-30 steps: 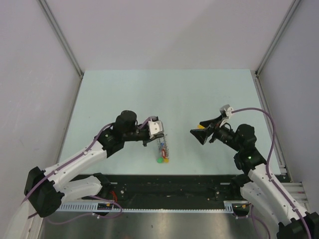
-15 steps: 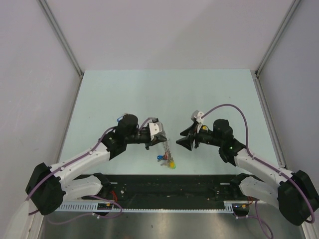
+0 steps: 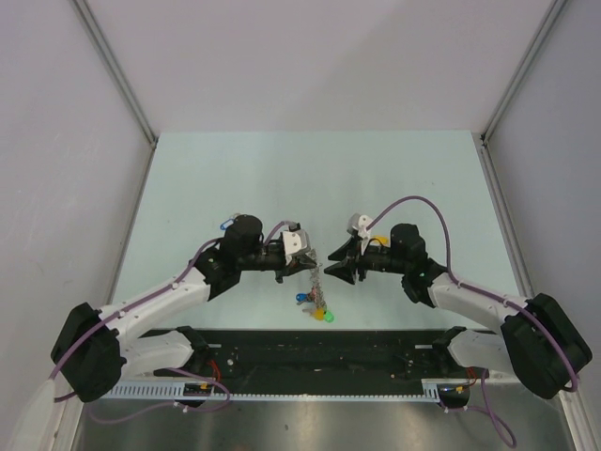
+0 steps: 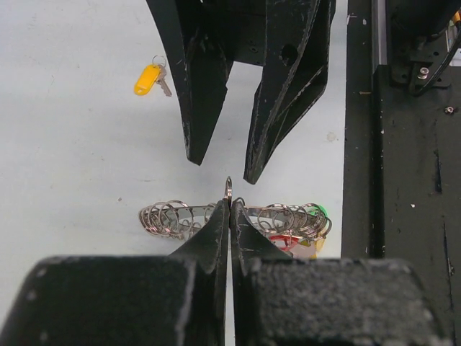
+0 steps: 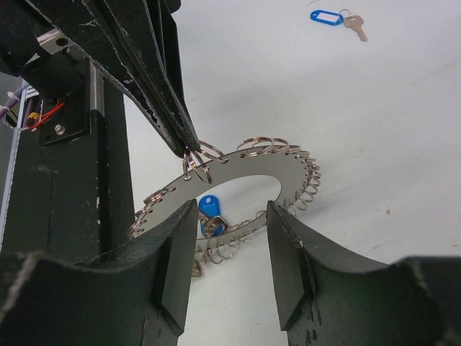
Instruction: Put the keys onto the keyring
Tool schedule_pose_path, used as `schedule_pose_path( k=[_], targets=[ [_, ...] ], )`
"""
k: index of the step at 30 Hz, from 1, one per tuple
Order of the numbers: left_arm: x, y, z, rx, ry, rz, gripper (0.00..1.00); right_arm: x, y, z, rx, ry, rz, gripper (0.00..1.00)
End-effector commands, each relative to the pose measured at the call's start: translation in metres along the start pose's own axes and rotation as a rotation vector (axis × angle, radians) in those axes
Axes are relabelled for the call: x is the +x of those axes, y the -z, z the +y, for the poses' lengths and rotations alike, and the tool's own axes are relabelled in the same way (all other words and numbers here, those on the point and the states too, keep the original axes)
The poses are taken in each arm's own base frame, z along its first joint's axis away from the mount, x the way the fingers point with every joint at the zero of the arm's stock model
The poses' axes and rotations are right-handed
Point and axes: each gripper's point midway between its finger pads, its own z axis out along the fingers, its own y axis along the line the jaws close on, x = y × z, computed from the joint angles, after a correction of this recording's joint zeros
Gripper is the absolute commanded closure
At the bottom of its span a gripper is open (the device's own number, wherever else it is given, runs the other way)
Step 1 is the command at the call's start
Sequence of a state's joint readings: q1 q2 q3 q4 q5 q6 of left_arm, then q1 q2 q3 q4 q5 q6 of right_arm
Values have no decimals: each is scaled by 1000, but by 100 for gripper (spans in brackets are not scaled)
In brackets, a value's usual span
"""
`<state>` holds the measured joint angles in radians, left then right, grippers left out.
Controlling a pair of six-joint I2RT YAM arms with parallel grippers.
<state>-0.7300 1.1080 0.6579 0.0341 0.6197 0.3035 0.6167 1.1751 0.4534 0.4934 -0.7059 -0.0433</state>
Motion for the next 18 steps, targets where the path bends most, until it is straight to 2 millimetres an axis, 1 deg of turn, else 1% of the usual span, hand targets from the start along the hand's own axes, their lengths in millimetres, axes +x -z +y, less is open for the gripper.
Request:
schedule_pose_path(
  k=[1,5,11,12,14,15,17,18],
  targets=[
    [-26,0,1,17,-32,-83,99,-31,-7,4,-52,112,-83,53],
    [-26,0,0,23,-30,-84,100,-32,-11,6,-78,125,-79,54],
    [-26,-1,0,27,-28,-83,100,-32,-17,8,-111,135,-70,64],
    [-26,-1,0,29,-29,-83,100,-32,-17,9,-115,138,-69,67],
    [-27,-1,-1,30,-28,-84,100,-31,-18,11,-131,138,-64,72],
    [-27,0,-1,31,-28,-85,100,-31,-18,10,-131,140,-60,76],
    [-26,-1,-2,35,-26,-83,100,-30,-19,12,-143,142,-54,80],
    [-27,-1,-1,35,-27,-85,100,-30,-19,12,-148,143,-53,87]
  ],
)
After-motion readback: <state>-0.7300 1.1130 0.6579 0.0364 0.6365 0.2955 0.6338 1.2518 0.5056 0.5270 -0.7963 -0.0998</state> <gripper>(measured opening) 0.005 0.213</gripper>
